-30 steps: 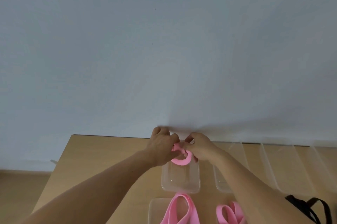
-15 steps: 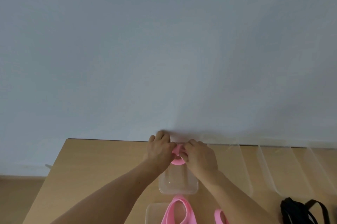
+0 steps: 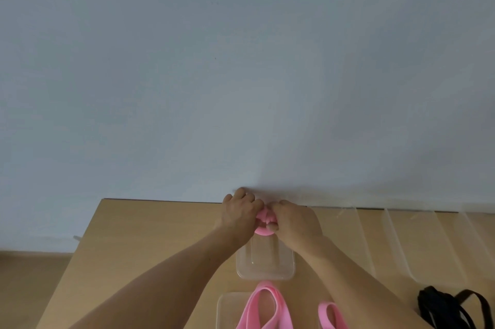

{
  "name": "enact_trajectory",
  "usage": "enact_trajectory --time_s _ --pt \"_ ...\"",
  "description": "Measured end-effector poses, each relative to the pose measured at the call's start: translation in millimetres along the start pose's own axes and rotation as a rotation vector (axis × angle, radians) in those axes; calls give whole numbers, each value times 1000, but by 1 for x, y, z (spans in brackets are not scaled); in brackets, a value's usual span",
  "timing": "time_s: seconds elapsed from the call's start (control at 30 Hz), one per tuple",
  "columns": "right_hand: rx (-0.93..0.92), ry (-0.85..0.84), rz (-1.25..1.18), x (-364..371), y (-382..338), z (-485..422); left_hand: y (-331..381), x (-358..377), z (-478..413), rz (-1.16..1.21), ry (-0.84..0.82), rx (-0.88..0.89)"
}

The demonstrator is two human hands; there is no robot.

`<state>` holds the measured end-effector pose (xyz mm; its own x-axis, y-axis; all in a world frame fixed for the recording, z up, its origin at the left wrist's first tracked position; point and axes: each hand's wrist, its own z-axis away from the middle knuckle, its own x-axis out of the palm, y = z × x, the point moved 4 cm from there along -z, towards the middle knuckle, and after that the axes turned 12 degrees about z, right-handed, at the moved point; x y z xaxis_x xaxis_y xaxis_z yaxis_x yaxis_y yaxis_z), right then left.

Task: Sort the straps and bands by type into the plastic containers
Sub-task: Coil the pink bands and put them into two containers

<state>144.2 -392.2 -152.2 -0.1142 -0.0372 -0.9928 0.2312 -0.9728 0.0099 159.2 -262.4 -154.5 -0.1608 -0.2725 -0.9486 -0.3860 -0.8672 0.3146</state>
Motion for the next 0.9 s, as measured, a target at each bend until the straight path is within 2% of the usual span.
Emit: enact_trajectory --time_s 0.2,0.27,0.4,0.53,0.73,0.9 --pt "29 126 50 4 3 2 3 -1 -4 11 -4 -18" --pt "43 160 66 5 4 1 -1 5 -5 53 55 -3" --pt "70 148 71 7 2 0 -5 5 3 111 78 61" --pt "138 161 72 4 -1 1 -5 2 9 -27 103 53" --pt "202 88 97 8 -5 -2 -5 3 1 -129 -32 -51" --pt "145 141 37 2 -3 4 -3 -3 3 -160 -75 -108"
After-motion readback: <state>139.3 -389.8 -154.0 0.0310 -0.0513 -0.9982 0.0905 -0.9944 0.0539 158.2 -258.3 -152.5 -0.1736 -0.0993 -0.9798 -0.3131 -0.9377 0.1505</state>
